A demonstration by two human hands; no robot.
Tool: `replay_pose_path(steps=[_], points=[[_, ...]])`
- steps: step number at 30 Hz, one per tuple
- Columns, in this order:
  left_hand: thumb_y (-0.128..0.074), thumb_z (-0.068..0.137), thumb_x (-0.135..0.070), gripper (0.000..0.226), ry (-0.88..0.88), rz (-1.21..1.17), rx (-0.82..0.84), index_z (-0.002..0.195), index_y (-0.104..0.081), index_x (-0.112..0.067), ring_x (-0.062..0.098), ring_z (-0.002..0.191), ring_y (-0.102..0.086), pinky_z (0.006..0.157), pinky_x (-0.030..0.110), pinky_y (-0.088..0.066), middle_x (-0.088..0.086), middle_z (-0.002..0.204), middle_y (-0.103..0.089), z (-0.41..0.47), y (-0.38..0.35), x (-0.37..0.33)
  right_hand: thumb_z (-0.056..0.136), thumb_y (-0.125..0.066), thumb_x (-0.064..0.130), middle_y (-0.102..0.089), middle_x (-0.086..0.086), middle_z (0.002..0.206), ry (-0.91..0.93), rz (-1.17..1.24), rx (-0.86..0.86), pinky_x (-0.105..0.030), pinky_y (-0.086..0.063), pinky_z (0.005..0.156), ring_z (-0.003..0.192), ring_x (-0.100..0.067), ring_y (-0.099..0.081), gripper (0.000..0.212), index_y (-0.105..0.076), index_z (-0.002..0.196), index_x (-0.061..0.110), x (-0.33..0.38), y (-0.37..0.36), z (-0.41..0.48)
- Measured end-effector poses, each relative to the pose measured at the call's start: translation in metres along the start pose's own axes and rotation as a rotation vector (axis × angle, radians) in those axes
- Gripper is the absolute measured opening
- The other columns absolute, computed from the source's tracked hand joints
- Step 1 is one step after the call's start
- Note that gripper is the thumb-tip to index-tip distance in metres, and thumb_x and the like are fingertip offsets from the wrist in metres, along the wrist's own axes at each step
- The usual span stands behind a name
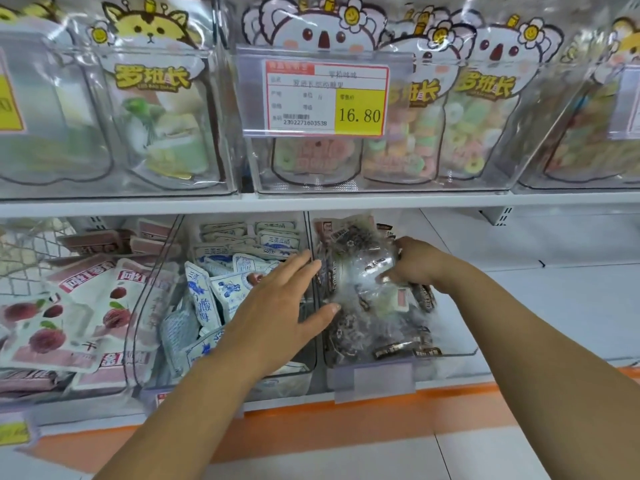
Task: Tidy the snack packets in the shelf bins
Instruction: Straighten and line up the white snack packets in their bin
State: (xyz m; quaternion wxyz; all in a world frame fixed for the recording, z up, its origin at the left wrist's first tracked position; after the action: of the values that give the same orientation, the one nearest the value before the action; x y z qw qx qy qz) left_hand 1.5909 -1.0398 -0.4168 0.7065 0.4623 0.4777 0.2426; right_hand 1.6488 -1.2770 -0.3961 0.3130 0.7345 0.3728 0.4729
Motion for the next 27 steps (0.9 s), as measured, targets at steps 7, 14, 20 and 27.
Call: replay_pose_path(steps=[7,14,20,27], points=[[-0.036,0.088,-0.069,0.075,0.016,-0.029,-0.001,0.151,-0.009,-0.04,0.0,0.144,-0.002,0.118,0.032,-0.013,-0.025,0.156,0.003,-0.002,0.0,-0.002,0.075,-0.08,0.02,-0.051,0.005,0.092,0.097,0.167,-0.102,-0.022,-0.041,0.053,0.075,-0.01,-0.052,0.068,-0.042,0.131,0.013,-0.006,0.001,-0.013],[-0.045,0.085,-0.069,0.081,-0.04,-0.035,0.011,0.15,-0.007,-0.042,-0.005,0.141,0.01,0.117,0.031,-0.004,-0.028,0.154,0.008,-0.003,-0.001,-0.016,0.075,-0.08,0.023,-0.051,0.001,0.096,0.229,0.117,-0.245,-0.031,-0.048,0.058,0.064,-0.019,-0.058,0.056,-0.046,0.119,0.016,-0.004,0.023,-0.033],[-0.047,0.085,-0.067,0.078,-0.032,-0.078,-0.007,0.15,-0.01,-0.042,-0.006,0.141,0.007,0.117,0.031,-0.007,-0.028,0.155,0.005,-0.005,0.0,-0.017,0.075,-0.081,0.028,-0.059,-0.004,0.1,0.273,0.454,-0.365,-0.02,-0.036,0.035,0.045,-0.012,-0.048,0.05,-0.052,0.116,0.024,-0.013,0.028,-0.052],[-0.047,0.087,-0.065,0.076,-0.051,-0.096,-0.028,0.15,-0.012,-0.04,-0.005,0.141,0.005,0.116,0.029,-0.007,-0.026,0.156,0.002,-0.01,0.001,-0.025,0.078,-0.076,0.011,-0.071,0.001,0.098,0.258,0.956,-0.475,-0.022,-0.048,0.054,0.082,-0.021,-0.069,0.027,-0.063,0.095,0.028,-0.024,0.015,-0.069]])
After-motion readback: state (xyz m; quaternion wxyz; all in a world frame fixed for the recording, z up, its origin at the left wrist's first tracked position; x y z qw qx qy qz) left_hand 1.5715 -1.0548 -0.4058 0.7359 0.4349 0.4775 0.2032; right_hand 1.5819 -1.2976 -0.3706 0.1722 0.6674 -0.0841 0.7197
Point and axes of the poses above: each hand's wrist, its own z-axis towards the middle knuckle, its own y-axis out of the back of the hand, x = y × z, the point moved 2 cm from there along z, towards the middle knuckle
